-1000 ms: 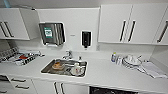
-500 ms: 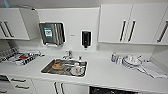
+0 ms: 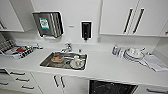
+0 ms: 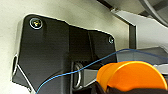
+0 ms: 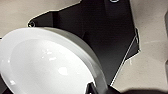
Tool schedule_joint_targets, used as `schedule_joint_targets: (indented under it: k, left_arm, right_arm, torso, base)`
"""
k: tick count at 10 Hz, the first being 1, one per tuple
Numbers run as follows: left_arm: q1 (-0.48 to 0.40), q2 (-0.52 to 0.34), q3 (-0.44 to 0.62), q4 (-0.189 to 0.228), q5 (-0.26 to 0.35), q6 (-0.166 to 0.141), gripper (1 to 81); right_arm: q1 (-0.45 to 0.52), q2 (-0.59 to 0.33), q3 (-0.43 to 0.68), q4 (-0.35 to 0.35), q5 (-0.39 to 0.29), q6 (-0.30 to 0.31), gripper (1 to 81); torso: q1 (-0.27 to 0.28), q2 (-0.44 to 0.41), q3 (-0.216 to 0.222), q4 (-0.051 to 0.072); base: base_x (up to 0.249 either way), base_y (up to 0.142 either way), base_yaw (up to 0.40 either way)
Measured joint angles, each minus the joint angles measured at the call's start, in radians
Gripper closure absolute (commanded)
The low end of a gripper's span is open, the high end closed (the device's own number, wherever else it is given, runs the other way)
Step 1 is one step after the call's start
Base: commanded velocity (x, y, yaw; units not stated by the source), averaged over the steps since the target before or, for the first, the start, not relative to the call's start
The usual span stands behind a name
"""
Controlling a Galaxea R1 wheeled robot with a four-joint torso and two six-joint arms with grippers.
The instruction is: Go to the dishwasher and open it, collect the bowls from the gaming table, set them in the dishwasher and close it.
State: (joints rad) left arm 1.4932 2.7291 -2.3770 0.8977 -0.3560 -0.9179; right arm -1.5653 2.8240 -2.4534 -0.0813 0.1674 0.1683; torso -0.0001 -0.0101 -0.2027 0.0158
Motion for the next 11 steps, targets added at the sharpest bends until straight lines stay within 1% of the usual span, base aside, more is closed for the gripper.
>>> schedule_joint_targets:
  k: [1,2,3,4,6,7,8,9,11]
  left_arm:
    - [-0.010,-0.032,0.063,0.000,-0.001,-0.002,81.1]
    - [-0.022,-0.070,0.119,0.000,0.000,-0.003,81.1]
    - [-0.035,-0.110,0.177,0.000,0.007,-0.003,81.1]
    - [-0.050,-0.140,0.242,0.000,0.029,-0.003,81.1]
    - [-0.074,-0.166,0.391,0.000,0.129,-0.003,81.1]
    - [-0.110,-0.179,0.464,0.000,0.180,-0.003,81.1]
    - [-0.156,-0.202,0.527,0.000,0.232,-0.003,81.1]
    - [-0.199,-0.233,0.589,0.000,0.269,-0.003,81.1]
    - [-0.272,-0.304,0.717,0.000,0.335,-0.009,81.1]
  right_arm:
    - [0.005,0.000,0.000,0.000,0.010,0.000,81.1]
    - [0.005,0.000,0.001,0.000,0.008,0.000,81.1]
    - [0.007,0.000,0.001,0.000,0.009,0.000,81.1]
    - [0.014,0.000,0.003,0.000,0.016,0.000,81.1]
    - [0.017,0.002,0.011,0.000,0.016,0.000,81.1]
    - [0.018,0.002,0.013,0.000,0.017,0.000,81.1]
    - [0.020,0.002,0.014,0.000,0.017,0.000,81.1]
    - [0.022,0.002,0.014,0.000,0.017,0.000,81.1]
    - [0.034,0.002,0.017,0.001,0.021,0.000,81.1]
  torso:
    - [0.000,0.000,-0.032,0.000]
    - [0.001,0.001,-0.054,0.000]
    - [0.001,0.001,-0.061,0.000]
    - [0.001,0.001,-0.066,0.000]
    - [0.001,0.001,-0.064,0.000]
    - [0.001,0.001,-0.072,0.000]
    - [0.001,0.001,-0.090,0.000]
    - [0.001,0.002,-0.111,0.000]
    - [0.002,0.002,-0.174,0.000]
  base:
    - [0.000,0.000,0.000]
    - [0.000,0.000,0.000]
    - [0.000,0.000,0.000]
    - [0.000,0.000,0.000]
    - [0.000,0.000,0.000]
    - [0.000,0.000,0.000]
    - [0.000,0.000,0.000]
    - [0.000,0.000,0.000]
    - [0.000,0.000,0.000]
